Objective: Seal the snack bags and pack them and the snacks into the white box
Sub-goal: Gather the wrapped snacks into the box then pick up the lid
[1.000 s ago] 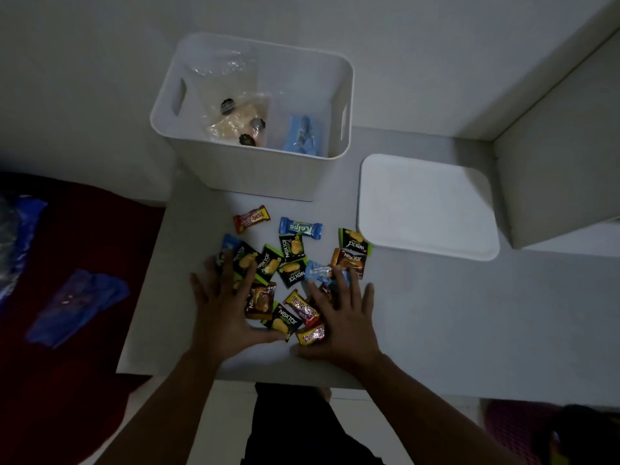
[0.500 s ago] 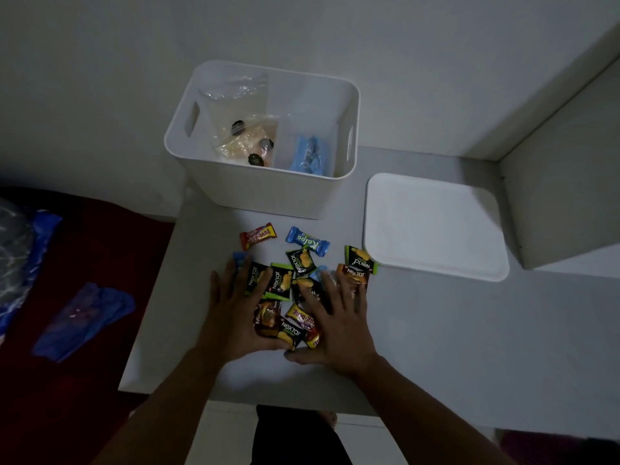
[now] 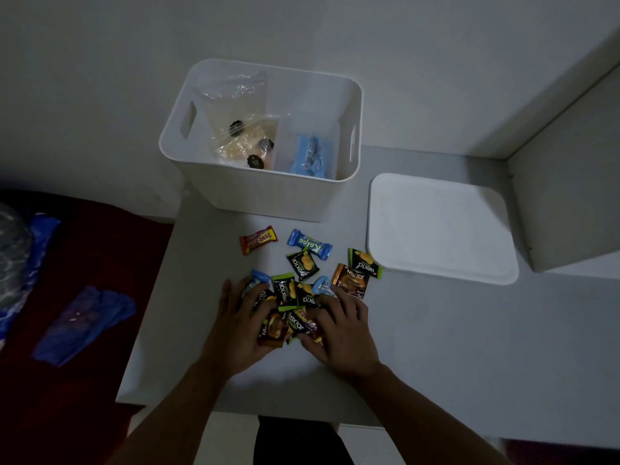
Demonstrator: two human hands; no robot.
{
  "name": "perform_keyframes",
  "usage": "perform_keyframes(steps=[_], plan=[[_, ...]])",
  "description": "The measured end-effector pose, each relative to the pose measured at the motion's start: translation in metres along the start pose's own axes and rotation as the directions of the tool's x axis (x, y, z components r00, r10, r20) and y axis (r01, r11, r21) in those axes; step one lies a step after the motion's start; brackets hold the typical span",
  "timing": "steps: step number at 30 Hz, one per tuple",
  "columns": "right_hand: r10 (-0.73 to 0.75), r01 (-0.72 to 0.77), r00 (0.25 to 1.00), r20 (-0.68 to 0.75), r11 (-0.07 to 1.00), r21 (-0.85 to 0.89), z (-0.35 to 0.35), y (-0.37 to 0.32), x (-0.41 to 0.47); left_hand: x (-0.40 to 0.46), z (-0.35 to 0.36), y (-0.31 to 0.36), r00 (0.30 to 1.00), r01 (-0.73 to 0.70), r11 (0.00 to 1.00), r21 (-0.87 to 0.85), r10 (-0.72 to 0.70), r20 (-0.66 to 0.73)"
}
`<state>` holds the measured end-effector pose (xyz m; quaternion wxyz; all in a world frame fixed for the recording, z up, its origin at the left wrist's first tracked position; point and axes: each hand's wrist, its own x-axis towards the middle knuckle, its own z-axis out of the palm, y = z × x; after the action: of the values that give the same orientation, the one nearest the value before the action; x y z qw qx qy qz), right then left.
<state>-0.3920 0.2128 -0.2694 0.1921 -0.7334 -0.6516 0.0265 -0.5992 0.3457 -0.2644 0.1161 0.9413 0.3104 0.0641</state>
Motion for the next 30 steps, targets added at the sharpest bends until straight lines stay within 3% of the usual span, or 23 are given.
perform_keyframes(steps=[9, 16, 20, 26, 30], plan=[[0.043, -0.04, 0.994, 0.097, 0.999, -0.031, -0.006, -0.002, 0.006, 0.002, -0.007, -0.001, 0.995, -0.066, 0.998, 0.004, 0.066, 0.077], [0.041, -0.046, 0.997, 0.063, 0.996, 0.083, -0.006, 0.0, 0.005, 0.002, -0.007, 0.002, 0.998, -0.052, 0.997, -0.062, 0.053, 0.016], [0.021, -0.022, 0.996, 0.085, 1.0, 0.013, -0.004, -0.002, 0.006, 0.0, -0.005, 0.003, 0.998, -0.052, 0.989, -0.138, 0.046, -0.049], [0.036, -0.037, 0.995, 0.098, 0.999, 0.008, -0.004, -0.002, 0.007, 0.01, -0.014, 0.011, 0.99, -0.105, 0.994, 0.035, 0.101, 0.097], [0.031, -0.026, 0.991, 0.131, 0.999, -0.042, -0.006, -0.003, 0.007, 0.007, -0.014, 0.009, 0.986, -0.127, 0.992, 0.02, 0.124, 0.11]])
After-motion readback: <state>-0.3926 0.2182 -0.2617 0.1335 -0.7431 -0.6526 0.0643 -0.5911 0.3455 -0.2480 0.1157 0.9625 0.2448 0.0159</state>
